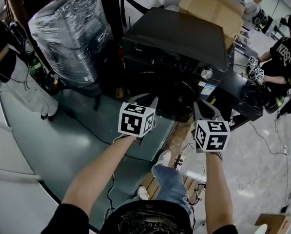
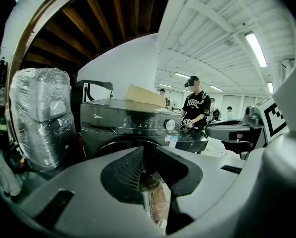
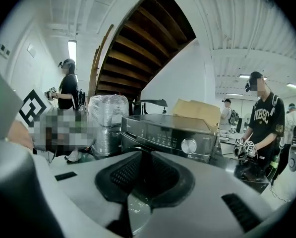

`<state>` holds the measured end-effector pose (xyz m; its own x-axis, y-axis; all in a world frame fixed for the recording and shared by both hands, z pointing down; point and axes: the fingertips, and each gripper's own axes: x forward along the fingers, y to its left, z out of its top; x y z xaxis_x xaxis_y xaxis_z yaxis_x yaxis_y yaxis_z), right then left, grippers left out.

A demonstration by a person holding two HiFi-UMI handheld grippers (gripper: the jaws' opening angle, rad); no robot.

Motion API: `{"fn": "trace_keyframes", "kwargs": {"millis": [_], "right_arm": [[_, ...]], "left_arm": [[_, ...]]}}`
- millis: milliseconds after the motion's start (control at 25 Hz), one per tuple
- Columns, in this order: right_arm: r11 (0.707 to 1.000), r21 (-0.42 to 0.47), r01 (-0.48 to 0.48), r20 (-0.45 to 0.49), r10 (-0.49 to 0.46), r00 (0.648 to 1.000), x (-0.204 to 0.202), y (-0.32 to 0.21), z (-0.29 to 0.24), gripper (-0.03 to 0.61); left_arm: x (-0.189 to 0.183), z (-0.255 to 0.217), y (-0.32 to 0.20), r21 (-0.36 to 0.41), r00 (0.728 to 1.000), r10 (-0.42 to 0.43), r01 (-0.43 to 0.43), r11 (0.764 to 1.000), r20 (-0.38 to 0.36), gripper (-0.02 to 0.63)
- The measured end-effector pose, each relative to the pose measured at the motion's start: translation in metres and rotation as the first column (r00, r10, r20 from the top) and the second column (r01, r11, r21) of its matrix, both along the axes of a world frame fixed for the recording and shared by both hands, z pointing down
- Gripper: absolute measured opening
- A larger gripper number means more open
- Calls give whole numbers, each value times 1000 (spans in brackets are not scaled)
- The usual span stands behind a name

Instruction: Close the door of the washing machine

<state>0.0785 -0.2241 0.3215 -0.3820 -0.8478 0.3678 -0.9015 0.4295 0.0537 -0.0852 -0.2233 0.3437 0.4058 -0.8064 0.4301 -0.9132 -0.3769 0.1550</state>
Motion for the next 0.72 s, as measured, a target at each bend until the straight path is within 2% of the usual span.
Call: {"fn": "trace_keyframes", "kwargs": {"millis": [480,720], "right_arm": [[997,71,2,49,-5,999,-18,63,-47,52],[996,89,-23,64,17,998,-9,87,-61,33]], "left_arm": [[-21,-55,62,170,995,-19,3,986,94,63],[-15,-58,92,183,997,4,-19,983,79,54]]}}
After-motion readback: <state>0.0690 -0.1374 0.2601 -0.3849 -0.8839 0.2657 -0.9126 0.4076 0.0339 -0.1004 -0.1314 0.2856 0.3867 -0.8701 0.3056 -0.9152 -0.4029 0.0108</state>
